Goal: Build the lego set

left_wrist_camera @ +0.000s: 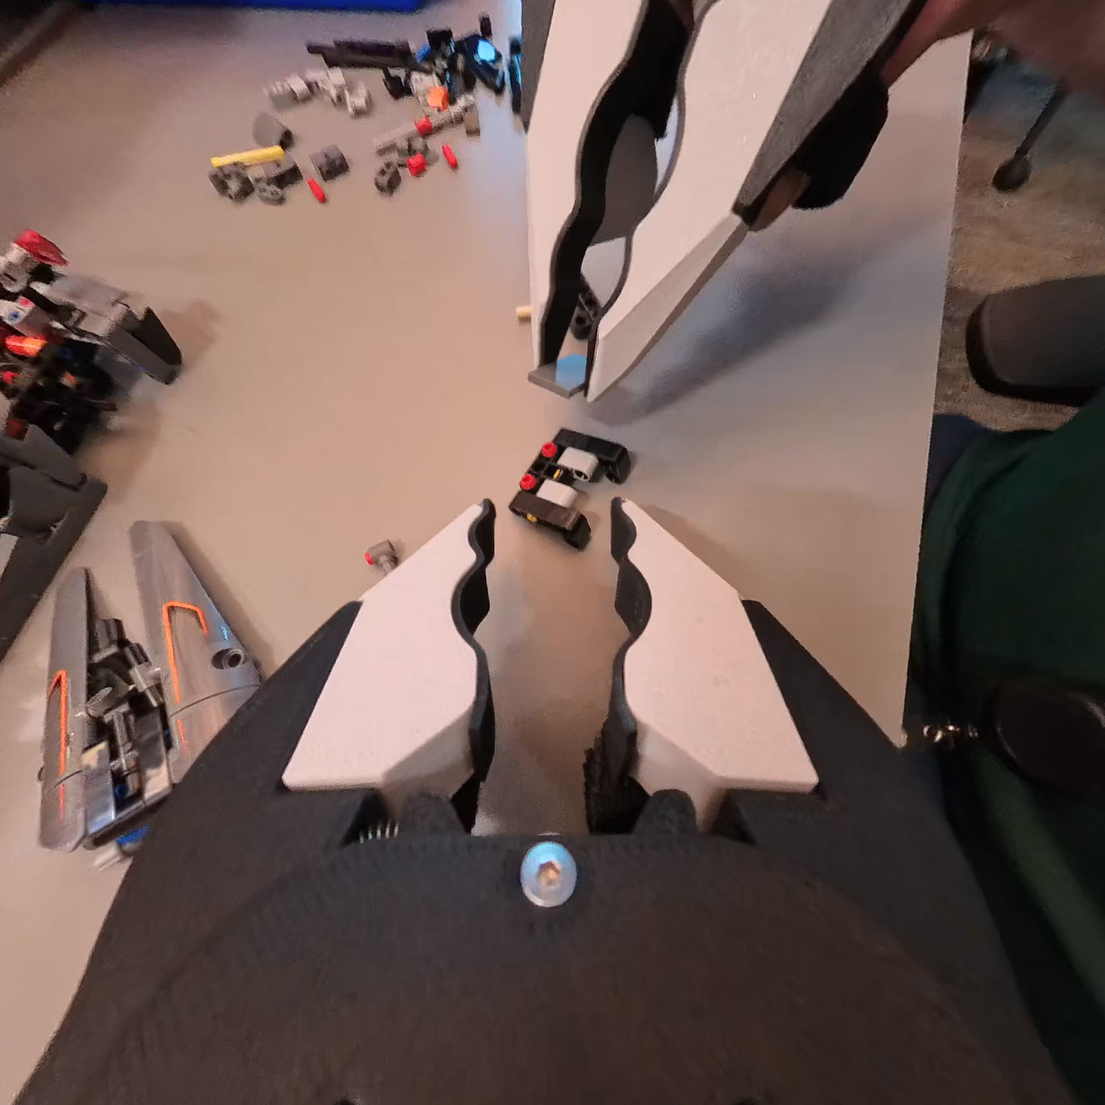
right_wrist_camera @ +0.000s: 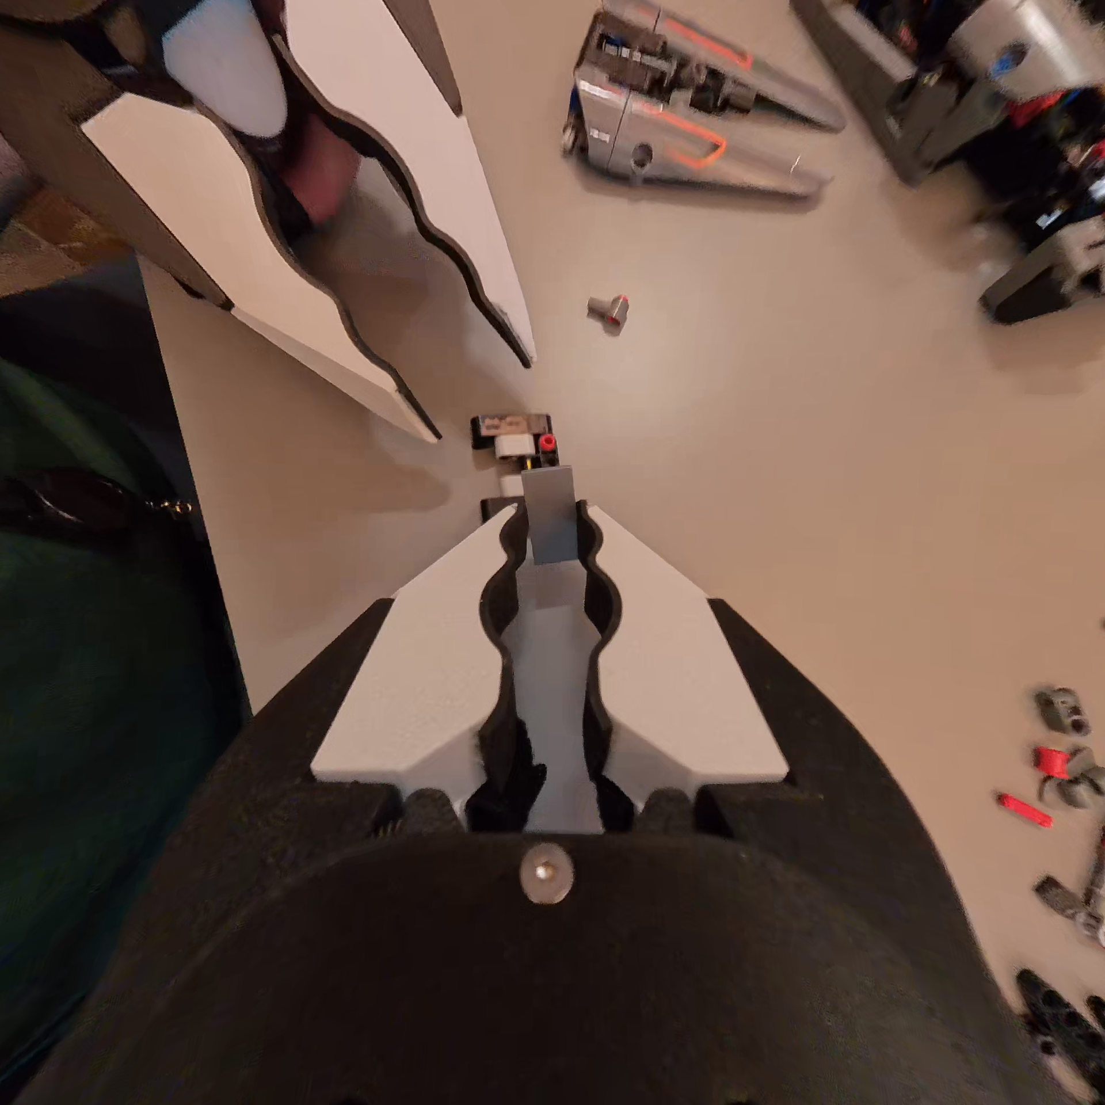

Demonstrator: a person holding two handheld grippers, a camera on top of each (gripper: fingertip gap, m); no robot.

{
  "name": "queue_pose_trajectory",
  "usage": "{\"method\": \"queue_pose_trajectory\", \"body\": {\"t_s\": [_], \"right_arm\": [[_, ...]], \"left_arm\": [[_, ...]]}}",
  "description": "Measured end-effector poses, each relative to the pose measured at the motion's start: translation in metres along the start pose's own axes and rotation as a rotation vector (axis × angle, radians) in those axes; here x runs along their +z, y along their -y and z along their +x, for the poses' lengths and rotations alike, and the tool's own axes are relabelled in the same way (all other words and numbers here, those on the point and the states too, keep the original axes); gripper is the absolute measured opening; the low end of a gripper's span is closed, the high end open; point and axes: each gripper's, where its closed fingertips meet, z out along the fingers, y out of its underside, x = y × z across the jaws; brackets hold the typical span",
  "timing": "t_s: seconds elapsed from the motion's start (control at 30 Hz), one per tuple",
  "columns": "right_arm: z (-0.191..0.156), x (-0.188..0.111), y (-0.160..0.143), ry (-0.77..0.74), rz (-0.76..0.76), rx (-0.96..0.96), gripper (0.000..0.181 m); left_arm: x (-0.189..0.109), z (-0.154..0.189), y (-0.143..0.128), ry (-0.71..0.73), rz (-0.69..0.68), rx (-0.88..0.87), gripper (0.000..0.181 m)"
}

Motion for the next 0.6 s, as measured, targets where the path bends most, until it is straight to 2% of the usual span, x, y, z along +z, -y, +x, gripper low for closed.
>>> {"method": "queue_pose_trajectory", "body": {"t_s": [0.13, 0.33, 0.6], "right_arm": [[-0.001, -0.003, 0.019, -0.042, 0.059, -0.066, 0.014], [-0.004, -0.003, 0.031, -0.066, 0.086, -0.128, 0.014], [0.007, -0.010, 0.028, -0.106, 0.083, -0.116, 0.014]], "left_arm": [[-0.004, -0.011, 0.014, 0.025, 0.077, -0.065, 0.036], [-0.010, -0.019, 0.029, -0.006, 0.183, -0.170, 0.034], [-0.014, -0.036, 0.015, 0.039, 0.150, -0.187, 0.034]]}}
